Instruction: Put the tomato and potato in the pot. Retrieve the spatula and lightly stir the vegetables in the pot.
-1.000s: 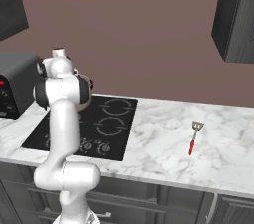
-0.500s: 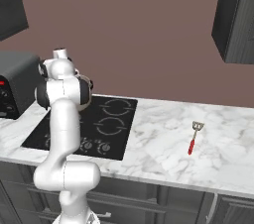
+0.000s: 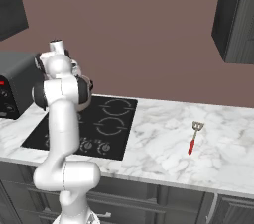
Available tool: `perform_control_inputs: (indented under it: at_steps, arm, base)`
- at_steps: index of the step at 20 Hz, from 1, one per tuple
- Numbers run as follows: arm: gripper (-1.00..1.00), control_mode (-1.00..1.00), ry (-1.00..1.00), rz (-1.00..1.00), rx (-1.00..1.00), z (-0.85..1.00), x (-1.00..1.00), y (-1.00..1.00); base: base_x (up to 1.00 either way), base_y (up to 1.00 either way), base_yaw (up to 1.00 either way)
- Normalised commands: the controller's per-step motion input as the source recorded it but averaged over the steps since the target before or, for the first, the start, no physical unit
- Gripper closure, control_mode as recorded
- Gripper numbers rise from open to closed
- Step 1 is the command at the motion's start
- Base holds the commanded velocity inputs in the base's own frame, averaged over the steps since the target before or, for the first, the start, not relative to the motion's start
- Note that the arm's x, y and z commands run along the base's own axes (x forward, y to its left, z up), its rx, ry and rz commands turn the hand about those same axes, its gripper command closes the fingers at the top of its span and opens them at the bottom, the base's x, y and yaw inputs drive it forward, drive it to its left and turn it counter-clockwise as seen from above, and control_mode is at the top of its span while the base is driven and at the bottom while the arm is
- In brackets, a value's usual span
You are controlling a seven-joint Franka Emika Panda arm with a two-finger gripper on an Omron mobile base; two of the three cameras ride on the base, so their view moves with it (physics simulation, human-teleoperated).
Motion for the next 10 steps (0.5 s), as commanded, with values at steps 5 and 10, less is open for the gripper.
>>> perform_control_inputs:
  at_steps: [5, 10]
  arm:
    - [-1.0, -1.0, -0.14, -0.06, 0.0, 0.51, -0.33, -0.81]
    - [-1.0, -1.0, -0.07, -0.09, 0.0, 0.01, -0.57, -1.0]
  base:
    - [0.0, 0.0, 0.0]
    - [0.0, 0.0, 0.0]
